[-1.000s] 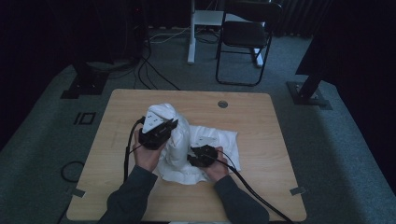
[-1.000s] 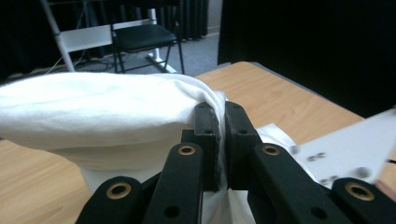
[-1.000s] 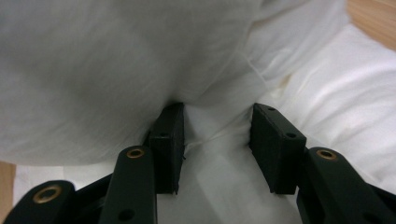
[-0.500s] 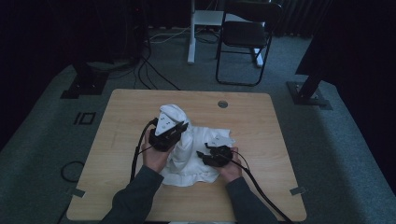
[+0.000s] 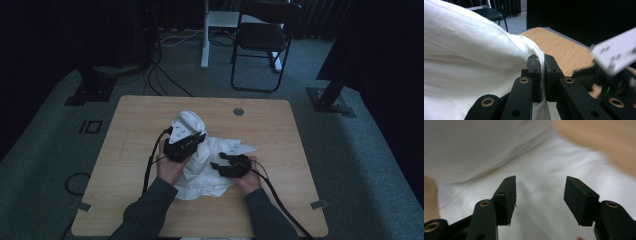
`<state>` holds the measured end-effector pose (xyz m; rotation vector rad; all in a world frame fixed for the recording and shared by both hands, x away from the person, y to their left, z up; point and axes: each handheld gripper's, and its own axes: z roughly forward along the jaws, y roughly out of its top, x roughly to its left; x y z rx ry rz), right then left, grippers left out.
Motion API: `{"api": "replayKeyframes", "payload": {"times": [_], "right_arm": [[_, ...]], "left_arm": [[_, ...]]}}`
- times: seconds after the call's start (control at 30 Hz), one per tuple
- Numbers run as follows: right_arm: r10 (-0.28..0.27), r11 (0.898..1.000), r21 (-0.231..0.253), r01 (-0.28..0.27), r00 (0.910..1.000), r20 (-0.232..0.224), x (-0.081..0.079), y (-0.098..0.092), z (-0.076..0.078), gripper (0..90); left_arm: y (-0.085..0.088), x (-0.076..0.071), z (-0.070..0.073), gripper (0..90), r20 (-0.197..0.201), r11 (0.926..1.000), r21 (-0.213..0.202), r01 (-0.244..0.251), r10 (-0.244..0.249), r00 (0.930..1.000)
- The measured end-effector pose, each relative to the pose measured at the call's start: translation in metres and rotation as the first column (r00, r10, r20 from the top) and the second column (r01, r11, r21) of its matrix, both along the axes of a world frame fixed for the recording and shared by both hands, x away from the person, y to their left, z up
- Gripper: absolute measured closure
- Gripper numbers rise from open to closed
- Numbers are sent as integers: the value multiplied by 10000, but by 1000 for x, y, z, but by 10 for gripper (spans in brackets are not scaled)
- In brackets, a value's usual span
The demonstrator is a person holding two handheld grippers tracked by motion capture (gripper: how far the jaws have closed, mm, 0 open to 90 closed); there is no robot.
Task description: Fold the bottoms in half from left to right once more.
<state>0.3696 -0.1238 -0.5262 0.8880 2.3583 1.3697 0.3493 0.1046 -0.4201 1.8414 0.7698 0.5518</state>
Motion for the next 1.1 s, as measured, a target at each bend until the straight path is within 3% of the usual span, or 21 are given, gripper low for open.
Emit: {"api": "replayKeyframes", "payload": {"times": [0.07, 0.17, 0.2, 0.27, 0.33, 0.47, 0.6, 0.63, 0.73, 0.8, 0.9, 1.0, 1.1], "right_arm": [[-715, 9968, -362, 709, 9973, -157, 2, -14, -1, 422], [-1318, 9840, -1323, 1197, 9875, -867, 12, -19, -24, 419], [-1255, 9855, -1291, 1104, 9854, -1151, 15, -18, -32, 420], [-1283, 9866, -1131, 1174, 9872, -949, 16, -14, -36, 451], [-1185, 9840, -1420, 1073, 9903, -727, 17, -9, -36, 478], [-1147, 9865, -1251, 1057, 9912, -664, 21, 4, -37, 486], [-426, 9895, -1417, 298, 9952, -884, 22, 12, -34, 456], [-133, 9923, -1239, 0, 9942, -1065, 21, 6, -29, 422], [-488, 9987, -207, 471, 9941, -972, 18, -18, -17, 440], [-1099, 9939, 21, 1103, 9914, -718, 18, -37, -6, 446], [-1470, 9872, 545, 1499, 9877, -536, 18, -57, 8, 459], [-1579, 9822, 1011, 1583, 9874, -125, 13, -70, 26, 464], [-1455, 9799, 1411, 1408, 9891, 229, 7, -75, 42, 451]], "left_arm": [[0, 0, 0, 864, -38, 10000, -66, 13, -14, 10000], [-2, 0, 1, 864, -140, 9996, -244, 152, -155, 9998], [-3, 0, 1, 864, -192, 9992, -323, 240, -247, 9995], [-5, -1, 2, 864, -185, 9990, -322, 304, -310, 9993], [-7, -1, 2, 865, -215, 9987, -334, 393, -400, 9990], [-11, -1, 0, 865, -317, 9978, -436, 500, -514, 9982], [-16, 1, -7, 864, -469, 9975, -388, 597, -615, 9970], [-17, 2, -10, 865, -541, 9971, -397, 654, -675, 9962], [-23, 4, -20, 864, -855, 9958, -357, 843, -871, 9925], [-28, 4, -30, 864, -1141, 9936, -504, 1006, -1058, 9878], [-35, 5, -47, 864, -1600, 9905, -786, 1126, -1240, 9793], [-43, 7, -65, 864, -2067, 9894, -859, 1169, -1325, 9694], [-48, 7, -76, 864, -2279, 9899, -755, 1204, -1346, 9643]]}}
